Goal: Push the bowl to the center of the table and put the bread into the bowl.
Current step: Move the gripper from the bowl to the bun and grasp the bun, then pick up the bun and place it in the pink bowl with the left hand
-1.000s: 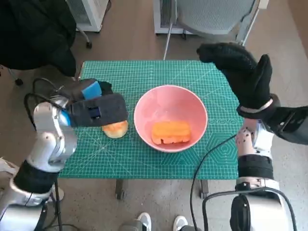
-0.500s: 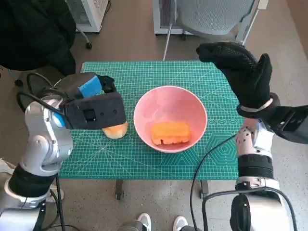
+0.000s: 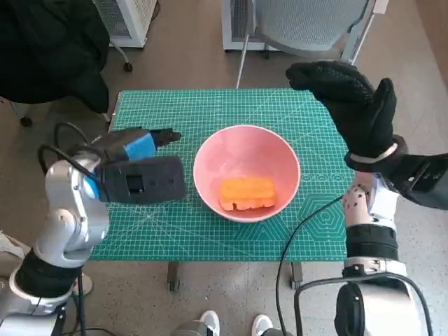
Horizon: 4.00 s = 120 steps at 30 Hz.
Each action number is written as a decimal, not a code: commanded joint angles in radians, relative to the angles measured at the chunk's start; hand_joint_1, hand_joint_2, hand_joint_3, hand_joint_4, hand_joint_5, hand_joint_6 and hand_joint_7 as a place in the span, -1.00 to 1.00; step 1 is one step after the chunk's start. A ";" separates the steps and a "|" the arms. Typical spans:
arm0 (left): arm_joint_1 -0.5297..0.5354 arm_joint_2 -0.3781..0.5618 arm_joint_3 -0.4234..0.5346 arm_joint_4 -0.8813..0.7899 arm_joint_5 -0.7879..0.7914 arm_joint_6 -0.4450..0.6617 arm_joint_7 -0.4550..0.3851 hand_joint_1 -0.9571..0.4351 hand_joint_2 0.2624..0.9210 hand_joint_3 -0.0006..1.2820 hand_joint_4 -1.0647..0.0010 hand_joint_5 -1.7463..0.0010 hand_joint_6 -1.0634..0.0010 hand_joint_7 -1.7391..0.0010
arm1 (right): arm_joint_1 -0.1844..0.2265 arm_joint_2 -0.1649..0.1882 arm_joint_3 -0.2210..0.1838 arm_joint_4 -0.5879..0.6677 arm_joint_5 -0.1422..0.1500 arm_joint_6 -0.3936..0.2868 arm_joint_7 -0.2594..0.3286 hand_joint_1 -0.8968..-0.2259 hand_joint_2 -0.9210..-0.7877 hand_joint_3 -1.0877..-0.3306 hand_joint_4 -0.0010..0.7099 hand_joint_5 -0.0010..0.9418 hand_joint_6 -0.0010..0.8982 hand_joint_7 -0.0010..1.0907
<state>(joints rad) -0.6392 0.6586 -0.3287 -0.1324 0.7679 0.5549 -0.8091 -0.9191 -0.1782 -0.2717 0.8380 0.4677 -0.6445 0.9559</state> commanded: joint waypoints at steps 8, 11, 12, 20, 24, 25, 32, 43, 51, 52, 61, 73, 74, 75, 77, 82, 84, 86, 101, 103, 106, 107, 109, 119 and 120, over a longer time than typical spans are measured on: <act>0.028 -0.027 -0.030 0.026 0.040 -0.006 0.051 -0.46 0.27 -0.99 1.00 1.00 0.76 0.99 | 0.011 0.002 0.002 0.010 -0.003 0.013 0.006 -0.46 -1.00 -0.37 -0.26 -1.00 -0.27 -0.99; 0.031 -0.036 -0.038 0.039 0.047 -0.004 0.065 -0.45 0.27 -0.99 1.00 1.00 0.76 0.99 | 0.012 0.002 0.002 0.008 -0.002 0.013 0.006 -0.47 -1.00 -0.36 -0.25 -0.99 -0.27 -0.99; 0.033 -0.040 -0.041 0.045 0.050 -0.005 0.071 -0.45 0.27 -0.99 1.00 1.00 0.76 0.99 | 0.013 0.002 0.002 0.008 -0.002 0.014 0.007 -0.47 -1.00 -0.36 -0.25 -0.99 -0.27 -0.99; 0.036 -0.068 -0.061 0.106 0.068 -0.008 0.105 -0.39 0.27 -0.99 1.00 1.00 0.76 1.00 | 0.018 0.000 0.002 0.000 0.000 0.020 0.007 -0.48 -1.00 -0.36 -0.25 -1.00 -0.27 -0.99; 0.030 -0.081 -0.072 0.144 0.072 -0.008 0.119 -0.37 0.27 -0.99 1.00 1.00 0.76 1.00 | 0.021 -0.001 0.001 -0.006 0.001 0.023 0.007 -0.48 -1.00 -0.36 -0.25 -1.00 -0.27 -0.99; 0.029 -0.084 -0.074 0.153 0.073 -0.007 0.121 -0.36 0.27 -0.99 1.00 1.00 0.75 0.99 | 0.022 -0.001 0.001 -0.008 0.001 0.023 0.007 -0.48 -1.00 -0.36 -0.25 -1.00 -0.27 -0.99; 0.019 -0.109 -0.100 0.221 0.086 0.007 0.134 -0.28 0.27 -1.00 1.00 1.00 0.74 0.99 | 0.029 0.000 0.002 -0.019 0.000 0.025 0.002 -0.48 -1.00 -0.37 -0.25 -1.00 -0.27 -0.99; 0.003 -0.151 -0.130 0.316 0.100 0.029 0.141 -0.22 0.29 -0.99 1.00 1.00 0.71 0.99 | 0.038 -0.002 0.002 -0.040 -0.002 0.026 -0.002 -0.45 -1.00 -0.38 -0.26 -1.00 -0.28 -1.00; -0.027 -0.177 -0.160 0.432 0.103 0.012 0.166 -0.18 0.34 -0.98 0.99 1.00 0.70 0.99 | 0.043 -0.001 0.004 -0.049 -0.004 0.024 -0.004 -0.45 -1.00 -0.38 -0.26 -1.00 -0.28 -1.00; -0.028 -0.177 -0.161 0.436 0.102 0.011 0.168 -0.17 0.35 -0.98 0.99 1.00 0.70 0.99 | 0.043 -0.001 0.004 -0.050 -0.004 0.025 -0.004 -0.45 -1.00 -0.39 -0.27 -1.00 -0.28 -1.00; -0.075 -0.212 -0.187 0.608 0.088 -0.035 0.235 0.11 0.63 -0.96 0.60 0.78 0.56 0.98 | 0.043 -0.004 0.005 -0.048 -0.006 0.019 -0.001 -0.44 -1.00 -0.39 -0.27 -1.00 -0.28 -1.00; -0.075 -0.230 -0.187 0.715 0.092 -0.086 0.421 0.90 0.47 -0.11 0.10 -0.73 -0.19 0.60 | 0.046 -0.007 0.006 -0.057 -0.002 0.034 0.003 -0.45 -1.00 -0.38 -0.27 -1.00 -0.27 -0.99; -0.074 -0.229 -0.188 0.716 0.091 -0.089 0.427 0.71 0.66 -0.26 0.16 -0.72 -0.02 0.15 | 0.047 -0.006 0.006 -0.058 -0.001 0.034 0.004 -0.46 -1.00 -0.38 -0.27 -1.00 -0.27 -1.00; -0.074 -0.228 -0.189 0.717 0.091 -0.090 0.429 0.59 0.78 -0.35 0.21 -0.71 0.09 -0.15 | 0.047 -0.006 0.006 -0.059 -0.001 0.034 0.005 -0.46 -1.00 -0.38 -0.27 -1.00 -0.27 -1.00; -0.075 -0.225 -0.189 0.717 0.088 -0.093 0.430 0.49 0.89 -0.43 0.24 -0.70 0.18 -0.40 | 0.046 -0.006 0.005 -0.058 0.000 0.035 0.005 -0.46 -1.00 -0.38 -0.27 -1.00 -0.28 -1.00; -0.079 -0.214 -0.185 0.709 0.080 -0.100 0.414 0.40 0.94 -0.54 0.18 -0.63 0.16 -0.56 | 0.046 -0.004 0.005 -0.057 0.002 0.038 0.007 -0.47 -1.00 -0.38 -0.28 -1.00 -0.28 -1.00; -0.081 -0.208 -0.182 0.699 0.079 -0.098 0.404 0.39 0.93 -0.55 0.15 -0.61 0.14 -0.57 | 0.045 -0.004 0.005 -0.055 0.002 0.040 0.007 -0.47 -1.00 -0.38 -0.28 -1.00 -0.28 -1.00; -0.082 -0.201 -0.179 0.685 0.080 -0.095 0.396 0.38 0.92 -0.55 0.14 -0.61 0.13 -0.57 | 0.045 -0.003 0.005 -0.055 0.002 0.041 0.006 -0.47 -1.00 -0.38 -0.28 -1.00 -0.28 -1.00; -0.046 -0.109 -0.106 0.398 0.087 -0.044 0.317 0.38 0.29 -0.11 -0.04 -0.76 -0.17 -0.28 | 0.044 -0.006 0.006 -0.059 0.000 0.048 0.005 -0.46 -1.00 -0.38 -0.28 -1.00 -0.27 -0.99; -0.044 -0.095 -0.093 0.340 0.092 -0.030 0.296 0.38 0.33 -0.17 -0.06 -0.74 -0.20 -0.24 | 0.043 -0.006 0.006 -0.058 -0.001 0.047 0.005 -0.46 -1.00 -0.38 -0.28 -1.00 -0.27 -0.99; -0.042 -0.079 -0.077 0.266 0.101 -0.014 0.271 0.38 0.38 -0.23 -0.08 -0.73 -0.23 -0.20 | 0.040 -0.007 0.005 -0.055 -0.002 0.046 0.004 -0.46 -1.00 -0.37 -0.27 -1.00 -0.27 -0.99; -0.040 -0.072 -0.067 0.224 0.104 -0.008 0.261 0.38 0.39 -0.25 -0.08 -0.72 -0.24 -0.18 | 0.040 -0.007 0.005 -0.055 -0.002 0.046 0.004 -0.46 -1.00 -0.37 -0.27 -1.00 -0.27 -0.99; -0.039 -0.062 -0.051 0.160 0.110 0.002 0.242 0.38 0.41 -0.26 -0.09 -0.72 -0.25 -0.17 | 0.039 -0.007 0.005 -0.055 -0.002 0.046 0.004 -0.46 -1.00 -0.37 -0.27 -1.00 -0.27 -0.99; -0.064 -0.045 0.006 -0.063 0.119 0.007 0.177 0.38 0.82 -0.67 -0.18 -0.60 -0.22 -0.16 | 0.028 -0.006 0.003 -0.041 0.000 0.040 0.010 -0.47 -1.00 -0.36 -0.26 -0.99 -0.27 -0.99; -0.064 -0.045 0.012 -0.082 0.116 -0.001 0.177 0.38 0.88 -0.73 -0.17 -0.59 -0.21 -0.16 | 0.028 -0.006 0.003 -0.040 0.000 0.039 0.010 -0.47 -1.00 -0.36 -0.26 -0.99 -0.27 -0.99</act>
<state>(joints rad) -0.6880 0.6040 -0.3378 -0.1491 0.8771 0.5668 -0.6207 -0.8969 -0.1828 -0.2703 0.7836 0.4682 -0.6074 0.9557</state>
